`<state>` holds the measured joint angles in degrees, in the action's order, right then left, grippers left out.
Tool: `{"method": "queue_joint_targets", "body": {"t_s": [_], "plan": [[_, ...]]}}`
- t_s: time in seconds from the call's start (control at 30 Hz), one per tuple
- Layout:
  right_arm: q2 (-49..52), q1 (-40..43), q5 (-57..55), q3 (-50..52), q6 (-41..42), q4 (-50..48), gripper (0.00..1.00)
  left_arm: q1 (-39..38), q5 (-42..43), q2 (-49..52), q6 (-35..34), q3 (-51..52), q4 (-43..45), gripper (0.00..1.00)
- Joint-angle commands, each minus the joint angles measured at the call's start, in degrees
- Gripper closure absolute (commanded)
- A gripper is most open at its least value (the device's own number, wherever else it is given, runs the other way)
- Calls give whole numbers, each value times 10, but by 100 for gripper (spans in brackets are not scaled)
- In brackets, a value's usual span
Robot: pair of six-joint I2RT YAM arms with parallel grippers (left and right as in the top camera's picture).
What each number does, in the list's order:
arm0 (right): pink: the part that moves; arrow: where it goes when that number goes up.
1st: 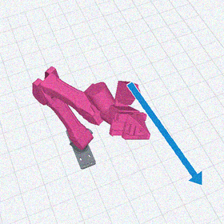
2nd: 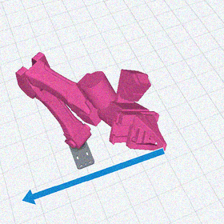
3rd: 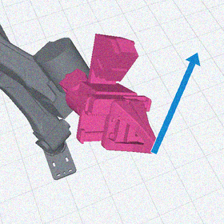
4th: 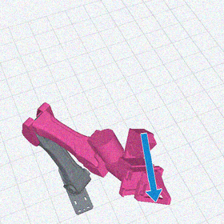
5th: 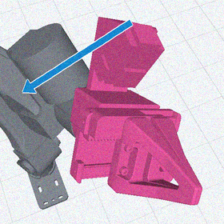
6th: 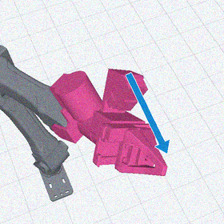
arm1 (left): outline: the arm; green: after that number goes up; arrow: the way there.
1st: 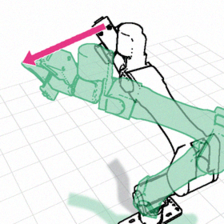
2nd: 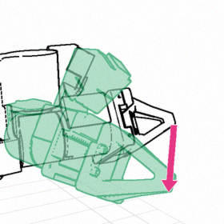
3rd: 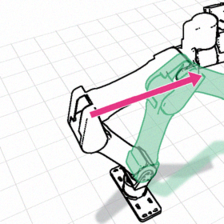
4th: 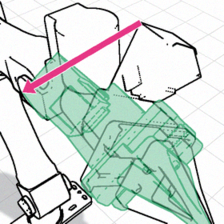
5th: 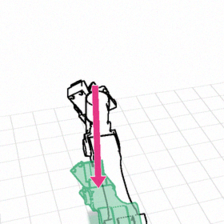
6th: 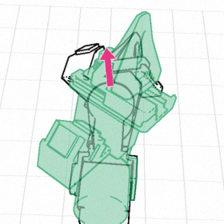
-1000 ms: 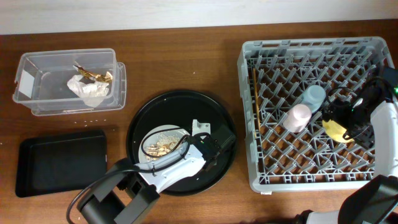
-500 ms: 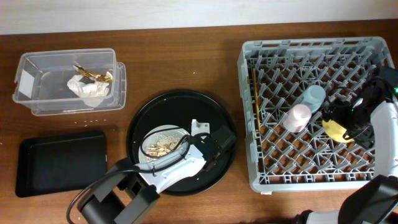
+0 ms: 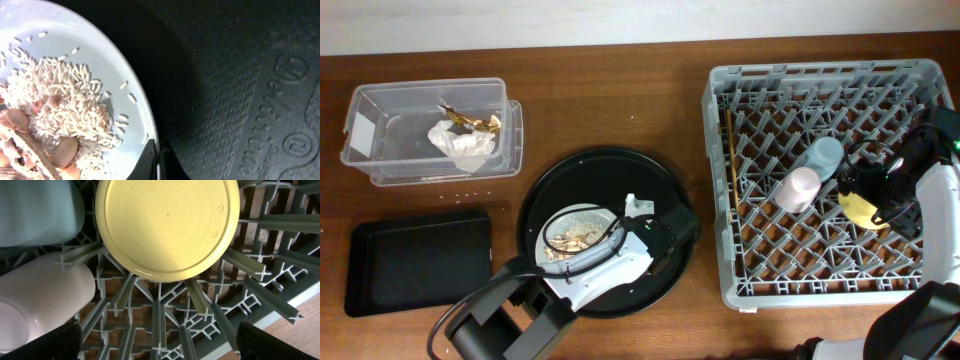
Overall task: Sort waste into correct bins and load items into the dishwasher rack
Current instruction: 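Grasp the white plate edge with the left gripper and lift it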
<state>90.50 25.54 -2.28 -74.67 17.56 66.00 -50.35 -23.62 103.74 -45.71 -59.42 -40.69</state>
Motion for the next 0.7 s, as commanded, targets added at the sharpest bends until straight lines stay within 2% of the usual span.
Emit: {"method": "queue_joint_targets", "body": {"t_s": [0.0, 0.2, 0.67], "plan": [[2, 4, -1, 1, 1, 0, 1, 1, 2, 8, -3, -38, -31, 99], [2, 4, -1, 1, 1, 0, 1, 1, 2, 8, -3, -80, -83, 99], [2, 4, -1, 1, 1, 0, 1, 2, 0, 7, -6, -113, -137, 99]]}}
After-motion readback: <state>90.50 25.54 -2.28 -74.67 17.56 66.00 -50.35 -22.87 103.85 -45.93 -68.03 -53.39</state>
